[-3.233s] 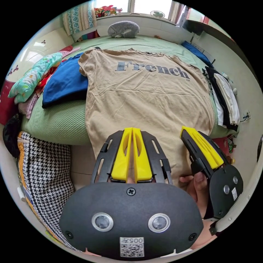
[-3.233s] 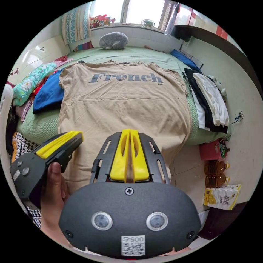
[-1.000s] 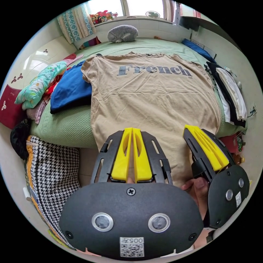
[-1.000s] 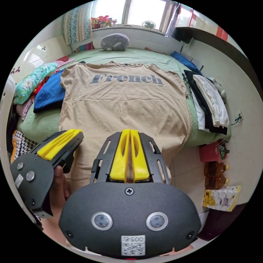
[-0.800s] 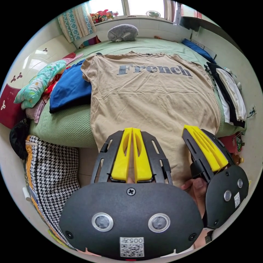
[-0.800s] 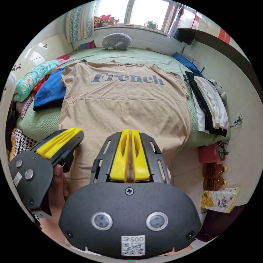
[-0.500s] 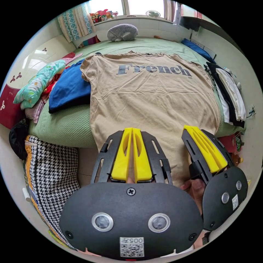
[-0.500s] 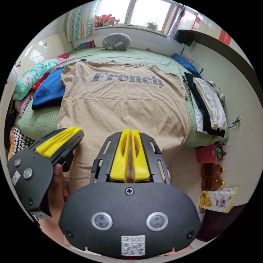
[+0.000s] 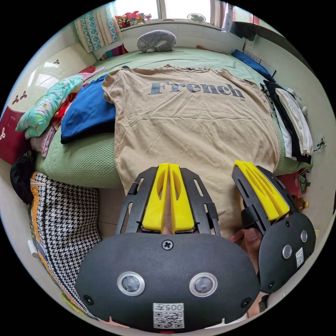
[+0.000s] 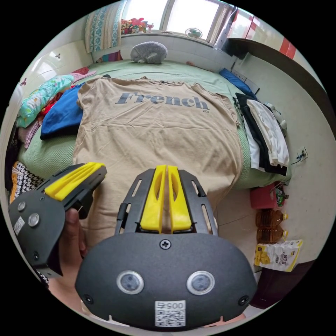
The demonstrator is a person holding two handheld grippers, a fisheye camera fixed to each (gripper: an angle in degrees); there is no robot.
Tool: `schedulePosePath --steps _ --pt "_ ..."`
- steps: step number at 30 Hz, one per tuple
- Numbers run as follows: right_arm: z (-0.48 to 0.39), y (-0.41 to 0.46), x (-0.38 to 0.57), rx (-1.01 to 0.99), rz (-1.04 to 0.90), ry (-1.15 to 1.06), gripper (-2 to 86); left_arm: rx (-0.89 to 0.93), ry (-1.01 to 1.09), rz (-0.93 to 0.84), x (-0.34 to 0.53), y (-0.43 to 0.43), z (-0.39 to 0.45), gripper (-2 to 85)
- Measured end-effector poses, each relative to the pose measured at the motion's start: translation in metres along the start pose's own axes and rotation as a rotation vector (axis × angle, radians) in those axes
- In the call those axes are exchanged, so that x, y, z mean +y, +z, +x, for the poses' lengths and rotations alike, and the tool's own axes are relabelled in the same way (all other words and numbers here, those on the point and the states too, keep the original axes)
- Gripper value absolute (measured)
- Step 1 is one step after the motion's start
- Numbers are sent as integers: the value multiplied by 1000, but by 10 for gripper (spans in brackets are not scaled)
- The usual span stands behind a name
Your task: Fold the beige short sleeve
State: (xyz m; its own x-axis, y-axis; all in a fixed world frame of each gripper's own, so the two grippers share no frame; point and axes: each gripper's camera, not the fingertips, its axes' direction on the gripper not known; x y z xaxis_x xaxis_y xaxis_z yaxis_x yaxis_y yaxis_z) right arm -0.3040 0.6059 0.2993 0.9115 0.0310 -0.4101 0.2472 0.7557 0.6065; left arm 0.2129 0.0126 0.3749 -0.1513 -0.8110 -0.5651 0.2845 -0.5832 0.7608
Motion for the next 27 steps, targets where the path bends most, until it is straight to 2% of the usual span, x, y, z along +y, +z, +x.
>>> schedulePosePath --steps 27 --pt "-11 6 1 26 4 -14 -12 -9 9 -2 -3 -1 -2 -2"
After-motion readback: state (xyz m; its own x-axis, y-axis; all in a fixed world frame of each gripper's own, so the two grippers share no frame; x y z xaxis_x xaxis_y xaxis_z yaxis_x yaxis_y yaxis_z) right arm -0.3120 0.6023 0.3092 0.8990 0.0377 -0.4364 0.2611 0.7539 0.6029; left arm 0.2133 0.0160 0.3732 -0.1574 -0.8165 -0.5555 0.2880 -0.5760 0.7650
